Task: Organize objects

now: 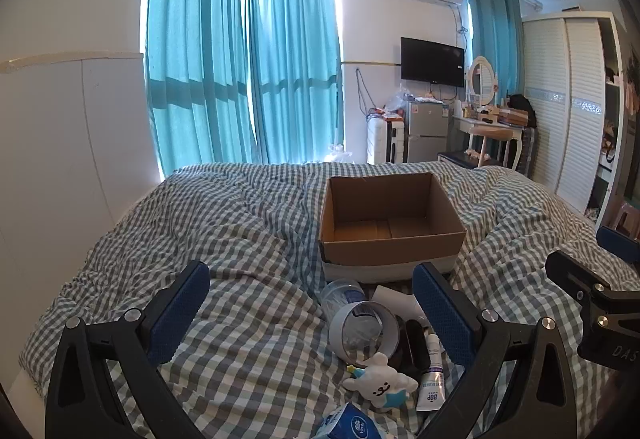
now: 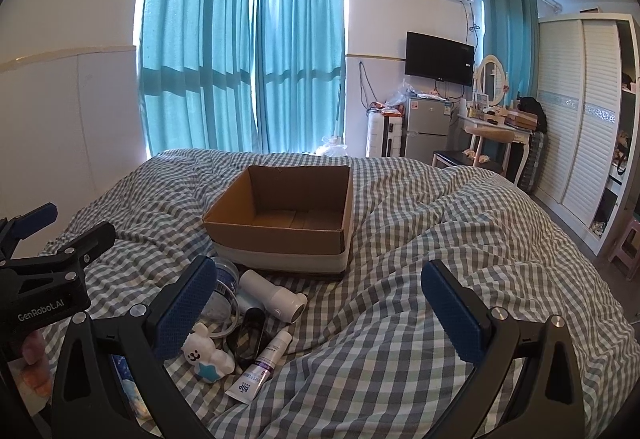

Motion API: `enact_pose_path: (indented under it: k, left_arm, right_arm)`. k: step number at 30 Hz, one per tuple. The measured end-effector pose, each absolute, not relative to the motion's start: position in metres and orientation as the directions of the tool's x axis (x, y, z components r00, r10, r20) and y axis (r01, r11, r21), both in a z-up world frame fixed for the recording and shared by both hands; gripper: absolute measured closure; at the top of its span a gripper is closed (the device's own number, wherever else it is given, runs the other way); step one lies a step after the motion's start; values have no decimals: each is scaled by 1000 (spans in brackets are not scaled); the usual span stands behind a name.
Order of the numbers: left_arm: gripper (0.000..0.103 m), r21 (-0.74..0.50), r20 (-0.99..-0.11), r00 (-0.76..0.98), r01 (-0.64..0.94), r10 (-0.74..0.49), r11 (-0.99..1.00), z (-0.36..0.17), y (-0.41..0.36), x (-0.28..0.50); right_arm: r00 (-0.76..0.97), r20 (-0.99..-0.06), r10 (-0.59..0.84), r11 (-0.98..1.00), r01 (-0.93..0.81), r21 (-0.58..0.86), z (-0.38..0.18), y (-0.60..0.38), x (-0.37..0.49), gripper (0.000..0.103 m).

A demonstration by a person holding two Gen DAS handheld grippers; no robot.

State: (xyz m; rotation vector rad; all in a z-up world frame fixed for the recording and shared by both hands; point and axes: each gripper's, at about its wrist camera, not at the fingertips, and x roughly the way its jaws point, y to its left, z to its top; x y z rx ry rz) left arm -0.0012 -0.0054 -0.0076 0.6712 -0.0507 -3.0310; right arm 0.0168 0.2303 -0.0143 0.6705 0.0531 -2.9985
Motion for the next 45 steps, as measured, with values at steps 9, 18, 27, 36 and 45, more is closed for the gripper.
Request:
enact_pose_path:
  k: [9,18,27,36,45]
  left_arm:
    - [0,33,-428,-903,24,-36,-999,-6,-5,-2]
    - [0,31,-431,-901,29,-40,-999,-6,-6,-1]
    - [0,27,-432,-901,31,-39,-999,-8,-8,-1]
    - [0,29,-437,-898,29,-39,-999,-10,-7,1]
    - [0,36,-436,-899,36,-48,-999,-11,-7,1]
  right_arm:
    - [-907,-416,-63,-997,72,-5,-10,235,20,0]
    - [-907,-415,-71,-997,81,-7,-8,235,22,0]
    - [-905,-419,-77,-996,87,-6,-8,233,21,0]
    - [-904,-420,-80,-996,93,-9,-8,232,22,1]
    - [-905,-417,-84,-995,97,-11,-9,231,23,1]
